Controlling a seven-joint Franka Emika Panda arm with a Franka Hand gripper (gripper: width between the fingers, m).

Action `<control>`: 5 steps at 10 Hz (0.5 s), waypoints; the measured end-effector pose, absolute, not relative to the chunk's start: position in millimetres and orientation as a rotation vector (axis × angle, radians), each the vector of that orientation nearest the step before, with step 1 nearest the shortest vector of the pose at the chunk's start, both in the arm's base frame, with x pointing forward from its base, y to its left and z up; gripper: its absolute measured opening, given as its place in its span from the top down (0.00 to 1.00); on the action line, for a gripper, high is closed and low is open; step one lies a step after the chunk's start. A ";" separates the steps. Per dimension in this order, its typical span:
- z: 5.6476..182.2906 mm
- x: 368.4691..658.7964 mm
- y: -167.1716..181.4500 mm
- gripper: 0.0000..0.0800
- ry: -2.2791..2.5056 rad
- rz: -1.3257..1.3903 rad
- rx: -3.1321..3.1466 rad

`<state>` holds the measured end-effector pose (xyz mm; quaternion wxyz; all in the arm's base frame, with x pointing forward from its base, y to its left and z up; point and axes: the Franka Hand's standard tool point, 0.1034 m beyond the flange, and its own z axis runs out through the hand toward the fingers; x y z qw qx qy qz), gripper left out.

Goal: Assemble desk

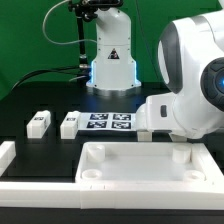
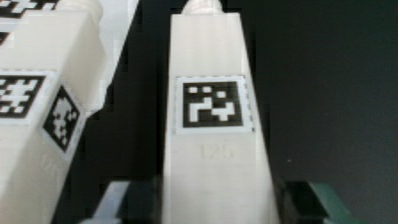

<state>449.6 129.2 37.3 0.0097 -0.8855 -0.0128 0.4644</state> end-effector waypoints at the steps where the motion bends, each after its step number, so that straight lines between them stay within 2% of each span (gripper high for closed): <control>1: 61.5 463.4 125.3 0.64 -0.035 1.428 -2.761; 3: 104.3 485.6 121.2 0.64 -0.051 1.326 -2.780; 4: 126.0 487.7 118.4 0.64 -0.050 1.334 -2.776; 5: 128.8 496.7 120.7 0.64 -0.049 1.246 -2.813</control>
Offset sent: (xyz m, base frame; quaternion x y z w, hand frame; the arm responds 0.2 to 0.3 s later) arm 0.0170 -0.0096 0.0861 0.0297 -0.0537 0.0174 0.9980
